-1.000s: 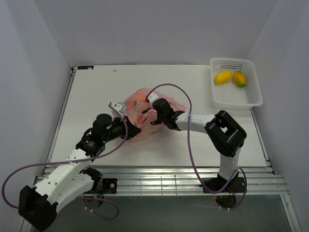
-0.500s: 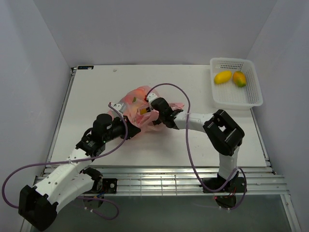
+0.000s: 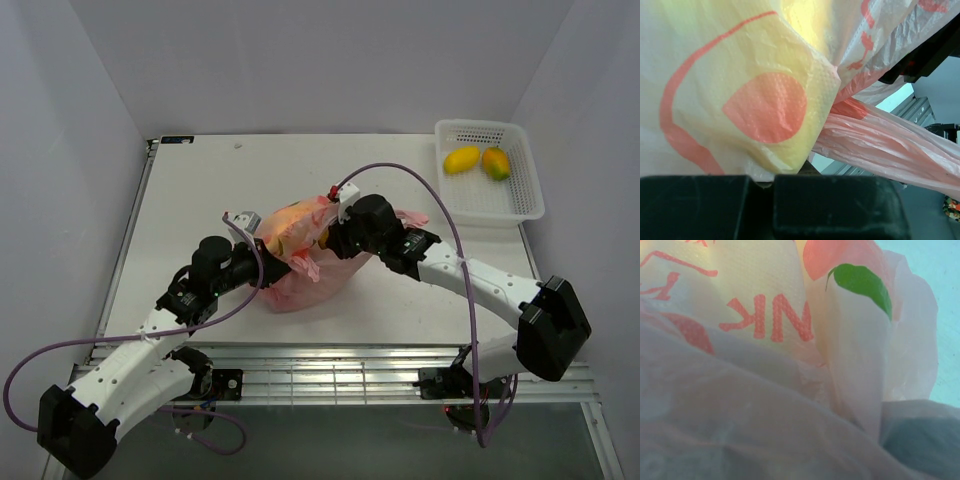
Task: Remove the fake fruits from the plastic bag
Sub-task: Take out the fake fruit from the plastic bag.
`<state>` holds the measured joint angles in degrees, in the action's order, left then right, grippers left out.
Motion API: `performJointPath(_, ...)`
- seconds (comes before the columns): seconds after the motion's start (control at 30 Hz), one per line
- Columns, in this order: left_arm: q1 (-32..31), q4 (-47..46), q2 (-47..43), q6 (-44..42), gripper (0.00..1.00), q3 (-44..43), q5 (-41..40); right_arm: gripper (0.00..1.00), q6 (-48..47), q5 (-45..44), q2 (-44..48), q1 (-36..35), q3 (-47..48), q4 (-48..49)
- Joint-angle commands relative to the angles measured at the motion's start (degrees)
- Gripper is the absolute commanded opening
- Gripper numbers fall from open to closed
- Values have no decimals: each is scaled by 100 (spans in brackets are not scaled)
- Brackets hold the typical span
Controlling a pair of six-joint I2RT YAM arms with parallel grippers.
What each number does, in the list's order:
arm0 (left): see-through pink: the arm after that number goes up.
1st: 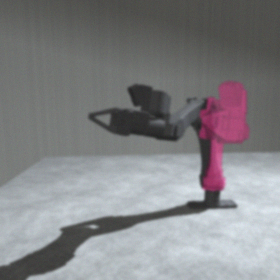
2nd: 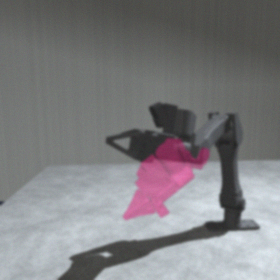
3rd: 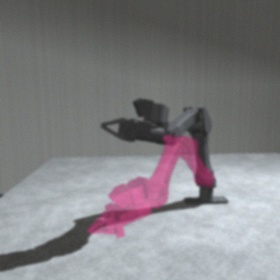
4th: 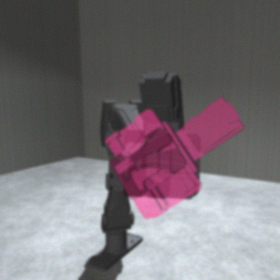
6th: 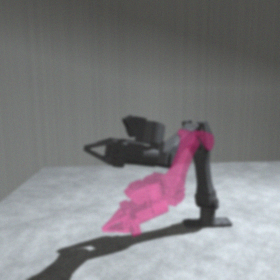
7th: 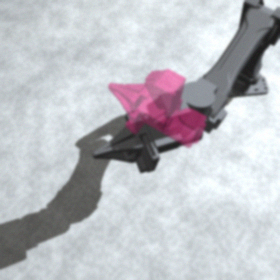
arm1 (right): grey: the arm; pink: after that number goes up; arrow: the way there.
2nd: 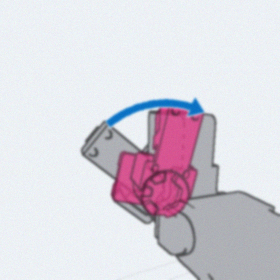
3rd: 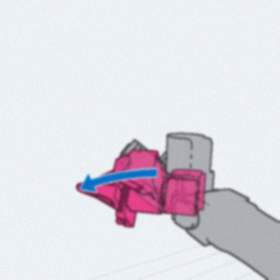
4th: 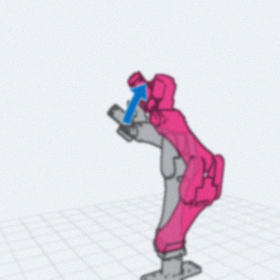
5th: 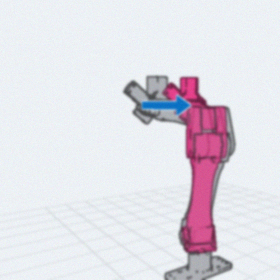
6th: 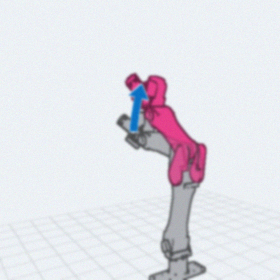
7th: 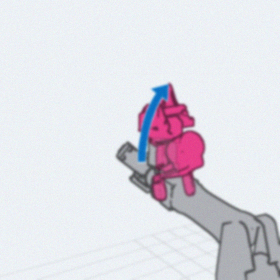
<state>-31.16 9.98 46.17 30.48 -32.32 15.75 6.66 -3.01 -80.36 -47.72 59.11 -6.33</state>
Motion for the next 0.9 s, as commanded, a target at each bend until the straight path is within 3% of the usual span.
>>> performJointPath(0.0,-4,66,-161,19,0,-117,-186,9,-76,239,363,-26,30,-218)
performJointPath(0.23,-4,83,-153,72,0,-161,-265,9,318,-102,-66,-35,1180,-2502)
performJointPath(0.37,-4,-4,-91,116,0,-240,-186,8,898,-1541,-235,-263,1629,-3251)
performJointPath(0.6,-4,-302,59,230,0,-512,200,10,1698,-2810,-875,-589,2806,-4411)
performJointPath(0.73,-13,-444,59,274,0,-644,446,9,1760,-2426,-1140,-659,3089,-4124)
performJointPath(0.87,-13,-558,76,257,0,-837,648,9,1663,-1038,-1131,-668,3158,-3235)
